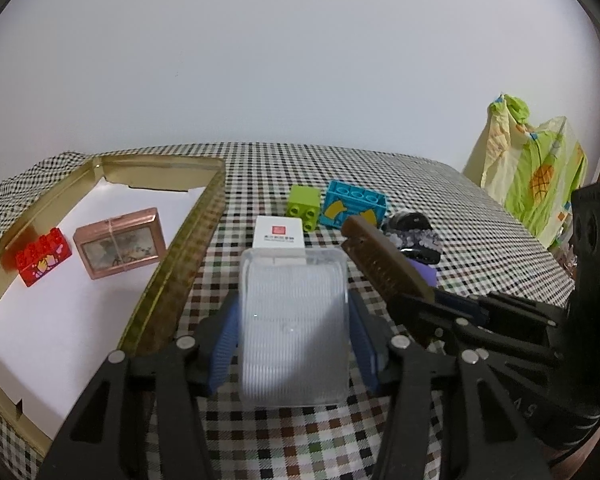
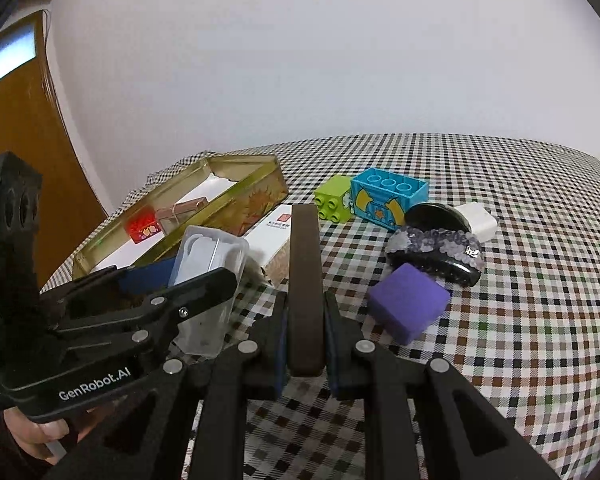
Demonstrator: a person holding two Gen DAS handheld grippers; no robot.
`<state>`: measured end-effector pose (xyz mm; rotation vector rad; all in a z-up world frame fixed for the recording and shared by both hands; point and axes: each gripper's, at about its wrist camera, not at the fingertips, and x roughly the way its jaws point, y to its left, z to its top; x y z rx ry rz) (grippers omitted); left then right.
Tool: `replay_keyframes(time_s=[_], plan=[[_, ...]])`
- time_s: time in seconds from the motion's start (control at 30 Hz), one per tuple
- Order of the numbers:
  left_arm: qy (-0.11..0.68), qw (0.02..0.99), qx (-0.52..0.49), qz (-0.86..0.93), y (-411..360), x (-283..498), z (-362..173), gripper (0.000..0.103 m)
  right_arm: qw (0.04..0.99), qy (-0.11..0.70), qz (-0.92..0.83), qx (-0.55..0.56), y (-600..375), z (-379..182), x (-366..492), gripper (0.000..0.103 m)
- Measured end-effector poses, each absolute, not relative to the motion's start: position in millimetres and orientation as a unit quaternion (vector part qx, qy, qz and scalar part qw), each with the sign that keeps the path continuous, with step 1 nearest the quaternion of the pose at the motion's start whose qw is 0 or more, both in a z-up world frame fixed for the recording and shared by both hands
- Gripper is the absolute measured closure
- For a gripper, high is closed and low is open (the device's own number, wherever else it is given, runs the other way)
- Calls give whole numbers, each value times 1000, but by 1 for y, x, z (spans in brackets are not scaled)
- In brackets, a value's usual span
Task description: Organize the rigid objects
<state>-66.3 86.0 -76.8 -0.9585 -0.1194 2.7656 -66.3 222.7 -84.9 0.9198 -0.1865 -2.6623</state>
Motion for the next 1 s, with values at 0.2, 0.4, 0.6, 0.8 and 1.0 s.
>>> replay_keyframes(time_s=[0.2,0.4,0.6,0.8,1.0], plan=[[-33,101,-316,943,88,-63,-75,52,160,-65,-935,309,227,-82,-62,86],[-31,100,-306,946,88,-60,-74,52,159,-65,-940,295,230,-78,-57,86],[-20,96,-288,953,90,-55,-71,52,159,-65,-943,285,229,-77,-55,86],[-7,88,-265,960,92,-47,-68,52,158,-63,-948,270,232,-73,-49,86],[5,83,-247,965,96,-41,-65,52,158,-63,-950,262,230,-72,-47,86]])
